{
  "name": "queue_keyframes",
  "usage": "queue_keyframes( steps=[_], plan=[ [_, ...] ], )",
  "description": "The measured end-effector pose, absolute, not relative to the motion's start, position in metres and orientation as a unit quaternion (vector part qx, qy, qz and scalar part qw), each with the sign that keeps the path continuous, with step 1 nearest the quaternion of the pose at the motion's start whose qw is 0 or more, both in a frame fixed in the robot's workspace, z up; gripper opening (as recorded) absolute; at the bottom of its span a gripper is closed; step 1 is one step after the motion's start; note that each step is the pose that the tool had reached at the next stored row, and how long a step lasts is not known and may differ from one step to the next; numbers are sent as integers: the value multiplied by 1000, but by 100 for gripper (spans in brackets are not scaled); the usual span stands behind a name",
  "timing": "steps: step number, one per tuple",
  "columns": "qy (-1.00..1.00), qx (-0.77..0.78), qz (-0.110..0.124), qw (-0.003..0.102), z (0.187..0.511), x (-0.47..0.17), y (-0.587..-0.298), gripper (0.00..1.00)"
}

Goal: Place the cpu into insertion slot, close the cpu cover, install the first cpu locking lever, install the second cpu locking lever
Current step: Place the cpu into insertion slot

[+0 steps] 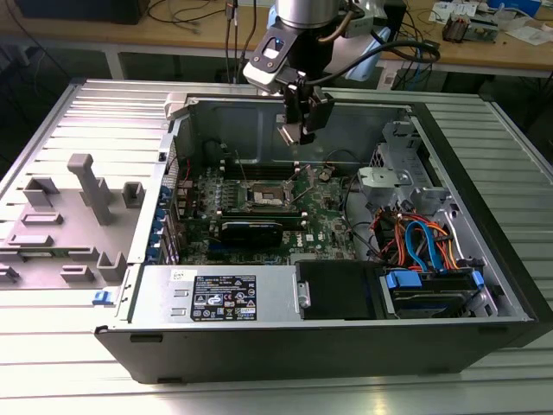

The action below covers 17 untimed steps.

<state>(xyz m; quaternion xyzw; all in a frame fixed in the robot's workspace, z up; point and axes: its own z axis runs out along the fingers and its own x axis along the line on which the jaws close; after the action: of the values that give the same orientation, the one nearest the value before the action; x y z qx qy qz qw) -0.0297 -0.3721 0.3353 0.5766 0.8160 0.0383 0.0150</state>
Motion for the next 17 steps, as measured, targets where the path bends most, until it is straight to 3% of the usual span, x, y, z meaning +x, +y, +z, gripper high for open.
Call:
queue_keyframes(
  steps=[17],
  plan=[
    [796,603,38,16,335,-30,-372,54]
  ],
)
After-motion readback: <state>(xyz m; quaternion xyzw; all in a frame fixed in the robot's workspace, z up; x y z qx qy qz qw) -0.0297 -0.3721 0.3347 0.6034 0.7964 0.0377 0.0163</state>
